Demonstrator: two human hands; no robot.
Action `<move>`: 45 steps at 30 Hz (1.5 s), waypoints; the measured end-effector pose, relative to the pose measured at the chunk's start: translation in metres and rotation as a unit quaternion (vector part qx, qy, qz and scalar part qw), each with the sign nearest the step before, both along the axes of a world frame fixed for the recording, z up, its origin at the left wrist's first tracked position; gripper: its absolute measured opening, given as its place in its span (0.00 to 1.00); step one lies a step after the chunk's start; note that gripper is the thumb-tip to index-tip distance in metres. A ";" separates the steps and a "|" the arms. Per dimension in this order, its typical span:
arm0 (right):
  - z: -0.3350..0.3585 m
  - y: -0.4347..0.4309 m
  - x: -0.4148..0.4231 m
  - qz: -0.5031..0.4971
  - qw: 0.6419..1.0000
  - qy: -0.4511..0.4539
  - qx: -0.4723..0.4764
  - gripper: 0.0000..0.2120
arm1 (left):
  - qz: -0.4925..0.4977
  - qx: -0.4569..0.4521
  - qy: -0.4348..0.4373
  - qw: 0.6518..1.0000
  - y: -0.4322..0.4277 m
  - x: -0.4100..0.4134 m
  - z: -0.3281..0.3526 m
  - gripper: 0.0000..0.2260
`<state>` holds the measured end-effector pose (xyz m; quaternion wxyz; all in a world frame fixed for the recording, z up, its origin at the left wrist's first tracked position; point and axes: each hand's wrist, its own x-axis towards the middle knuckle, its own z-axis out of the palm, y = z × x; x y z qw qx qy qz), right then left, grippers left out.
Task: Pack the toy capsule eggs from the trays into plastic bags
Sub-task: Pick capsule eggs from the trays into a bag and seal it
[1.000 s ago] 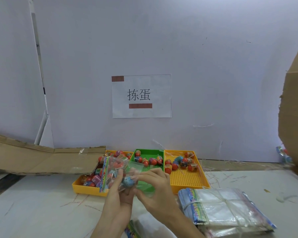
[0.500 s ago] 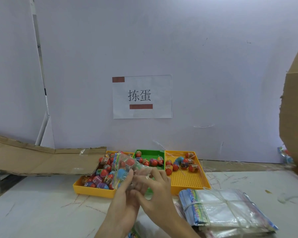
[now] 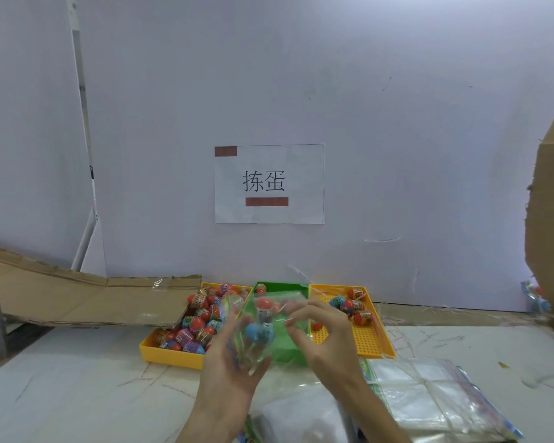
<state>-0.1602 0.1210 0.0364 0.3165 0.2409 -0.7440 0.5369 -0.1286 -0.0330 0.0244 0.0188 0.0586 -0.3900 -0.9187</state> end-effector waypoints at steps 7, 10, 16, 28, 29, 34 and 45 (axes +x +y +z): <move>0.007 0.017 -0.005 0.014 0.999 -0.009 -0.035 0.14 | -0.060 -0.144 0.017 0.988 0.006 0.003 0.002 0.29; 0.005 0.022 -0.009 0.013 1.000 0.008 0.000 0.15 | -0.088 -0.247 0.005 0.965 0.011 0.004 0.004 0.30; 0.000 0.018 -0.008 -0.005 0.996 0.022 0.082 0.10 | -0.105 -0.355 0.018 0.929 0.011 -0.002 -0.008 0.23; -0.012 0.000 -0.008 0.133 0.958 -0.243 0.077 0.15 | 0.116 -0.231 0.025 0.966 0.000 -0.010 -0.014 0.10; -0.012 -0.003 -0.008 0.133 0.961 -0.233 0.062 0.10 | 0.123 -0.219 0.027 0.968 0.000 -0.010 -0.014 0.10; -0.009 -0.002 -0.008 0.131 0.963 -0.236 0.001 0.04 | 0.132 -0.208 0.060 0.967 0.002 -0.010 -0.014 0.12; -0.004 0.003 -0.008 0.162 0.953 -0.251 -0.043 0.03 | 0.029 -0.281 0.045 0.958 0.008 -0.006 -0.010 0.14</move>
